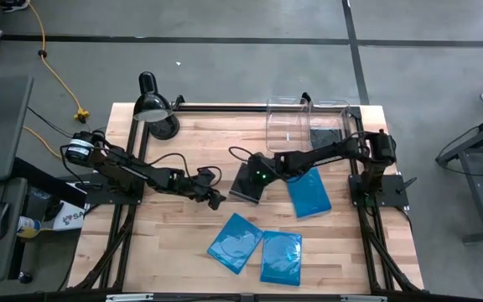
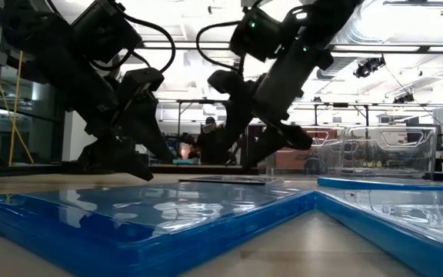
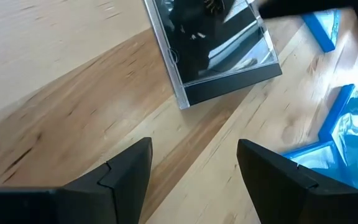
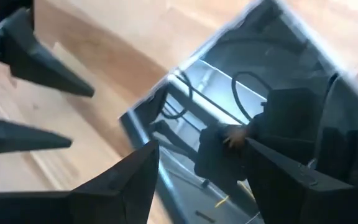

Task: Pick & place jewel cases by type
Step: Put the black CD case into the right transparent bin

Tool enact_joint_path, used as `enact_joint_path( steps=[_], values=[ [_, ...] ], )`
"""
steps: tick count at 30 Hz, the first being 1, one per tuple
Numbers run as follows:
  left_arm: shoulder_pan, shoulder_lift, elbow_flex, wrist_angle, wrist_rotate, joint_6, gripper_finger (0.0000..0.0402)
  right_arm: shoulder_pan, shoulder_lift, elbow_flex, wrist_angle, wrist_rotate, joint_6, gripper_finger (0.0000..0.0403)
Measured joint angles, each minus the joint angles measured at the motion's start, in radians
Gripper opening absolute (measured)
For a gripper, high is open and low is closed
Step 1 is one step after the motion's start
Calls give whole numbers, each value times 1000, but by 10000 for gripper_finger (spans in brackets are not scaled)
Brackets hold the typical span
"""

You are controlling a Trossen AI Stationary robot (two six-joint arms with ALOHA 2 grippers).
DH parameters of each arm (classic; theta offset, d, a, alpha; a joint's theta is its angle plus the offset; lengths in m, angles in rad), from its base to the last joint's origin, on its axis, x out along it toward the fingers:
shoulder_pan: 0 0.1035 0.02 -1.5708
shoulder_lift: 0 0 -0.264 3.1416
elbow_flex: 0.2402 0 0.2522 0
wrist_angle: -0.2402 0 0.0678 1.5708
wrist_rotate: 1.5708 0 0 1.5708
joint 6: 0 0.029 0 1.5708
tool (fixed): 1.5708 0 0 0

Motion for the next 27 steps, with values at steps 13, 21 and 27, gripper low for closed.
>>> enact_joint_path(
  steps=[13, 21, 27],
  values=[
    [0, -1, 1, 72, -16, -40, 236, -92, -2, 0, -131, 9, -148, 218],
    [0, 26, 1, 61, -62, -63, 236, -83, -2, 0, -159, 31, -157, 218],
    [0, 98, 2, 111, -64, -110, 236, -35, -2, 0, -182, 64, -135, 218]
  ],
)
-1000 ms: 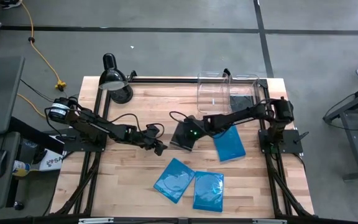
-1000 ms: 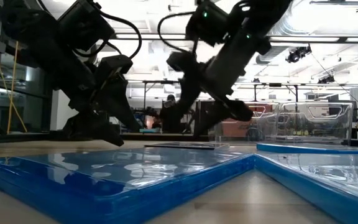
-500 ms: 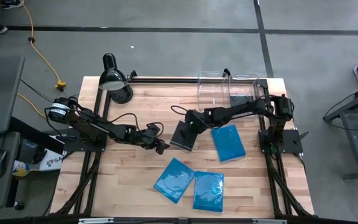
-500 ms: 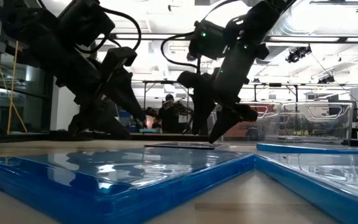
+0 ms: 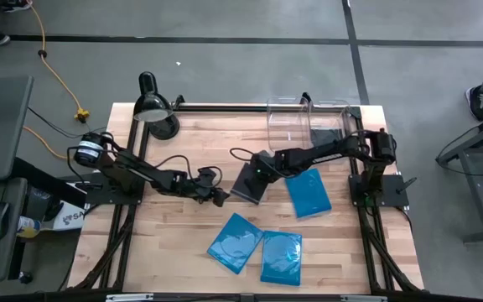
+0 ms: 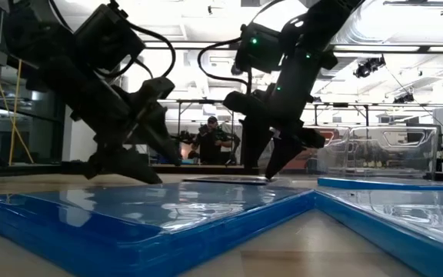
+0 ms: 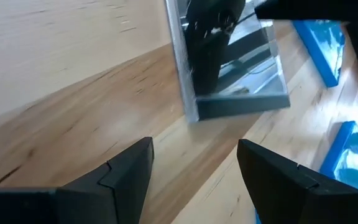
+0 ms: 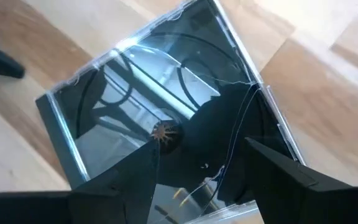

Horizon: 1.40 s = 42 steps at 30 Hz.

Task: Pick & place jewel cases by type
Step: Put the black CD case into the right transparent bin

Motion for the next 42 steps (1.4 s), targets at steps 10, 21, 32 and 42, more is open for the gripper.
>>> enact_joint_path(
  steps=[10, 21, 32, 42],
  values=[
    [-1, 33, 22, 30, -76, 1, 236, 93, 0, 0, 9, 0, 109, 217],
    [-1, 32, 34, -49, -109, 10, 236, 243, 0, 0, 125, 44, 321, 217],
    [2, -17, 28, -101, -68, 133, 236, 302, 0, 0, 178, 179, 380, 217],
    [-36, -44, 27, -93, 195, 123, 236, 216, 0, 0, 81, 157, 267, 217]
  ],
)
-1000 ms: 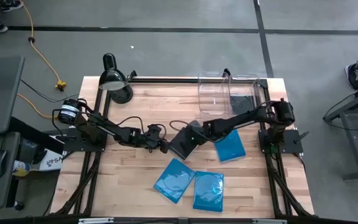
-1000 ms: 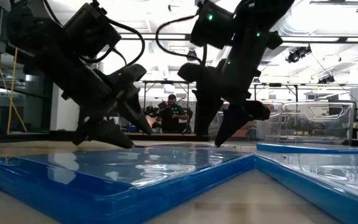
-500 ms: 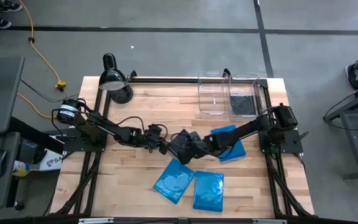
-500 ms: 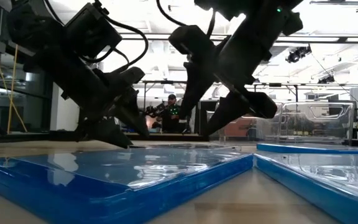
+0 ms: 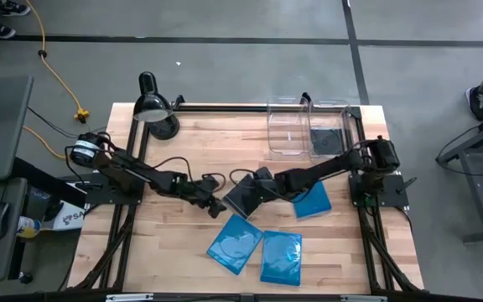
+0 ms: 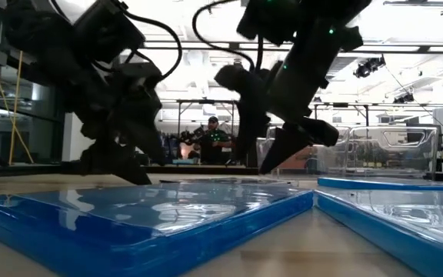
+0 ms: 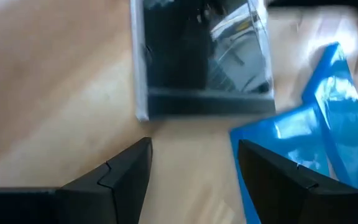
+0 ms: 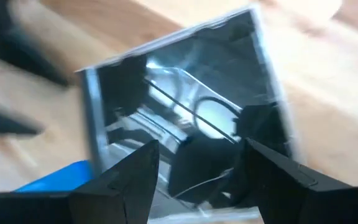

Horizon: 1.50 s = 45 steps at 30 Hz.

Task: Pick & place jewel cases by type
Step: Put the black CD case into the right transparent bin

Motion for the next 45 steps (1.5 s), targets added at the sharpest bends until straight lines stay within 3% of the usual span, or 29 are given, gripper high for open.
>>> enact_joint_path(
  steps=[8, 20, 30, 38, 45],
  values=[
    [-101, -1, 2, -23, -163, -134, 236, -45, 0, 0, -132, -20, -82, 217],
    [-100, -2, 3, -34, -319, -241, 236, -48, 0, 2, -177, -18, -66, 217],
    [-100, -4, 6, -102, -338, -279, 236, 19, 0, 0, -75, -65, 50, 217],
    [-101, -4, 6, -124, -373, -279, 236, 60, 2, -1, 105, 1, 114, 217],
    [-101, -4, 5, -128, -363, -280, 236, 47, 2, -1, 57, -12, 98, 217]
  ],
)
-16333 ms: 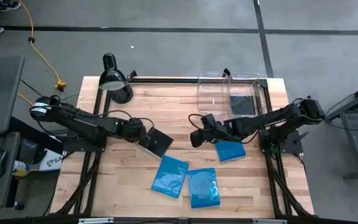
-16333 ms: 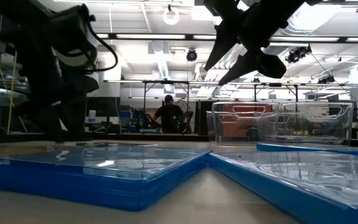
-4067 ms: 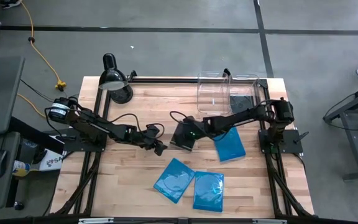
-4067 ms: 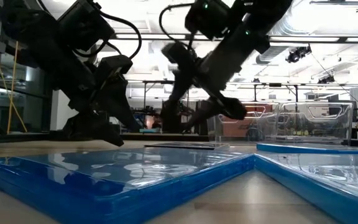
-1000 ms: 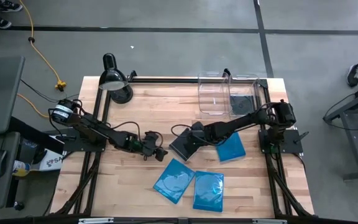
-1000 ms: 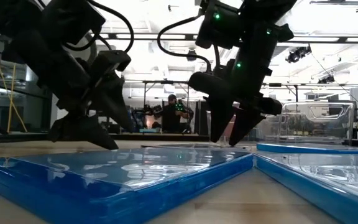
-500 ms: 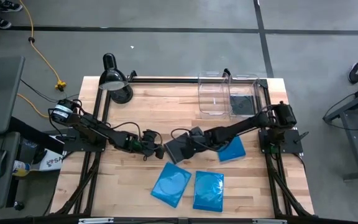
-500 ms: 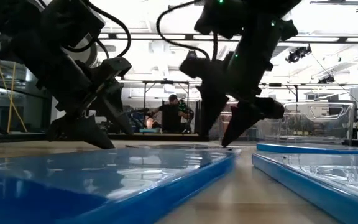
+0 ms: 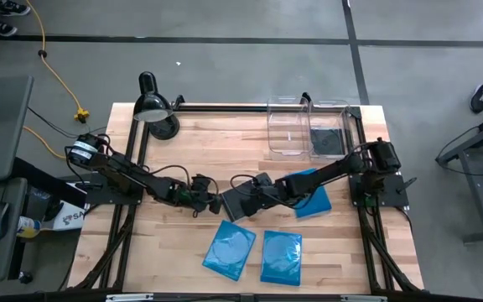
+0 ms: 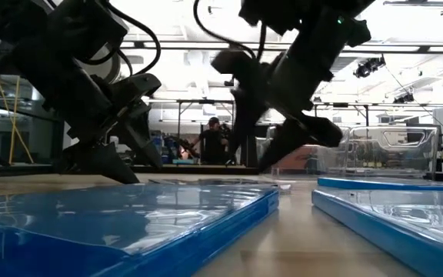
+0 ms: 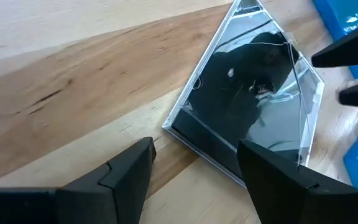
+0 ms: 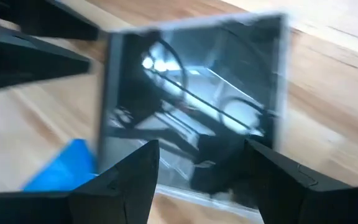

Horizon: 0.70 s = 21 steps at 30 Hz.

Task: Pick & place jewel cases by type
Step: Put the black CD case into the right transparent bin

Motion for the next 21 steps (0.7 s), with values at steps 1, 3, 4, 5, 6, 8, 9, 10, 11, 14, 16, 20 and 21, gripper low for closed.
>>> enact_joint_path(
  steps=[1, 3, 4, 5, 6, 8, 9, 10, 11, 14, 16, 20, 21],
  values=[
    [0, 0, -1, 11, 8, 0, 236, -7, 0, 0, -25, -13, 0, 217],
    [1, 1, -3, 41, 34, -1, 236, -22, 0, 0, -76, -44, -1, 217],
    [2, 2, -3, 53, 53, -8, 236, -28, 0, 0, -96, -61, -4, 217],
    [2, 2, -2, 56, 64, -18, 236, -33, 0, 0, -110, -75, -13, 217],
    [2, 2, -1, 56, 73, -24, 236, -38, 0, 0, -117, -86, -22, 217],
    [1, 2, 0, 57, 82, -26, 236, -44, 0, 0, -124, -103, -35, 217],
    [1, 2, 0, 56, 86, -26, 236, -44, 0, 0, -132, -113, -37, 217],
    [1, 2, 0, 55, 92, -30, 236, -48, 0, 0, -141, -123, -38, 217],
    [1, 2, 1, 54, 97, -37, 236, -50, 0, 0, -152, -134, -41, 217],
    [1, 2, 3, 43, 102, -66, 236, -55, 0, 0, -217, -169, -44, 217],
    [1, 2, 3, 41, 100, -72, 236, -56, -1, 1, -240, -185, -49, 217],
    [1, 2, 3, 39, 97, -78, 236, -41, -1, 0, -239, -199, -63, 217],
    [1, 2, 3, 38, 97, -78, 236, -37, -1, 0, -237, -198, -63, 217]
  ],
)
